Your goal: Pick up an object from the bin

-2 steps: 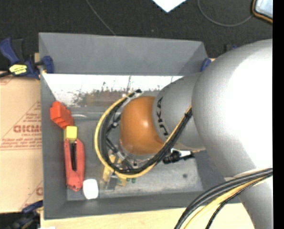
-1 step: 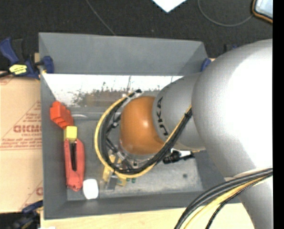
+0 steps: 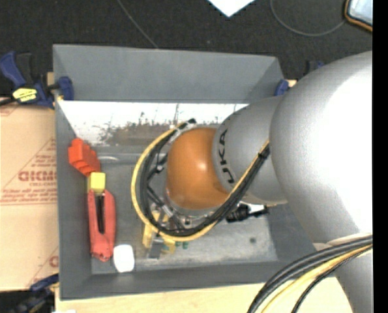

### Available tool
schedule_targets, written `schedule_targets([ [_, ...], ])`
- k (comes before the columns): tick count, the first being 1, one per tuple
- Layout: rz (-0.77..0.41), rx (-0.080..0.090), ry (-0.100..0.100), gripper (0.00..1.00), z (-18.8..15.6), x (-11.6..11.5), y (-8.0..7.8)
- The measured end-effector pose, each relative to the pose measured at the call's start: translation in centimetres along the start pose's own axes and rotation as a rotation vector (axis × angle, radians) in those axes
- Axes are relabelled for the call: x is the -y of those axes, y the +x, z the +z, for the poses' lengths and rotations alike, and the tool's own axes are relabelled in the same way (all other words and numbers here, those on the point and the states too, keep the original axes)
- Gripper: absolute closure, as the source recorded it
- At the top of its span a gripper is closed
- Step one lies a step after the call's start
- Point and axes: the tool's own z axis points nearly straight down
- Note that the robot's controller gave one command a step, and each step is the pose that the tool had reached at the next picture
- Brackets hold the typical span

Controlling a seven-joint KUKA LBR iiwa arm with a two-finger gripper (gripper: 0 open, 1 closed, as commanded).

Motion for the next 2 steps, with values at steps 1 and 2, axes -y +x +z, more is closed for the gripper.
schedule_targets([
  [1,0.0,0.004,-0.002,1.0,-2.6,0.0,-0.1],
  [2,0.0,0.005,-0.003,1.0,-5.5,-0.1,-0.2],
])
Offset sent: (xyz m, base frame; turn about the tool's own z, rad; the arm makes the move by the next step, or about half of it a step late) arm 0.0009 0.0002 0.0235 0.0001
